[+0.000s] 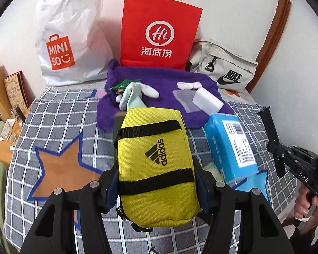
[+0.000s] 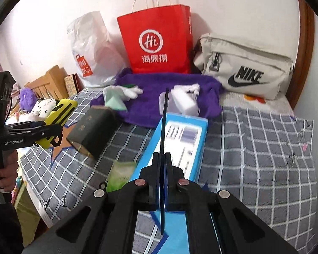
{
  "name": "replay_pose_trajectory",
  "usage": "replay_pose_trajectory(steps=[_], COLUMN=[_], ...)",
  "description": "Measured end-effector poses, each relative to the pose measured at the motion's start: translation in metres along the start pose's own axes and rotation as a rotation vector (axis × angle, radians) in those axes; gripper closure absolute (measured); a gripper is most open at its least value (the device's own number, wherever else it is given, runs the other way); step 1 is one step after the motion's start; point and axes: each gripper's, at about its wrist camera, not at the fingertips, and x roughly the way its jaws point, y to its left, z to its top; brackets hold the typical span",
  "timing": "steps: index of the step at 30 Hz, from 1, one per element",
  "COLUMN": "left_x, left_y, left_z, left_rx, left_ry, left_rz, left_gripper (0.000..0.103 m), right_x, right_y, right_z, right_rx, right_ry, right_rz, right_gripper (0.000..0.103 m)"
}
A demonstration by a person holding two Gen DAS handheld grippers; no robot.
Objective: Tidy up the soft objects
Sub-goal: 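Lift and carry the yellow pouch and watch strap toward the purple towel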
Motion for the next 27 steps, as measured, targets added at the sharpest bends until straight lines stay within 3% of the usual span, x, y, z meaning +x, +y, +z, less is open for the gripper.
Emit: replay_pose_trajectory(steps=[27], left_x=[0.054], left_y=[0.012], left_z=[0.112], left_rx=[-0.006], left_ry=[-0.032], left_rz=[0.032], left_gripper=[0.045], right_x=[0.070], right_y=[-0.024], right_z=[0.122], right_rx=[-0.034], right_ry=[-0.030], right_rz=[-0.021], right_gripper=[0.100])
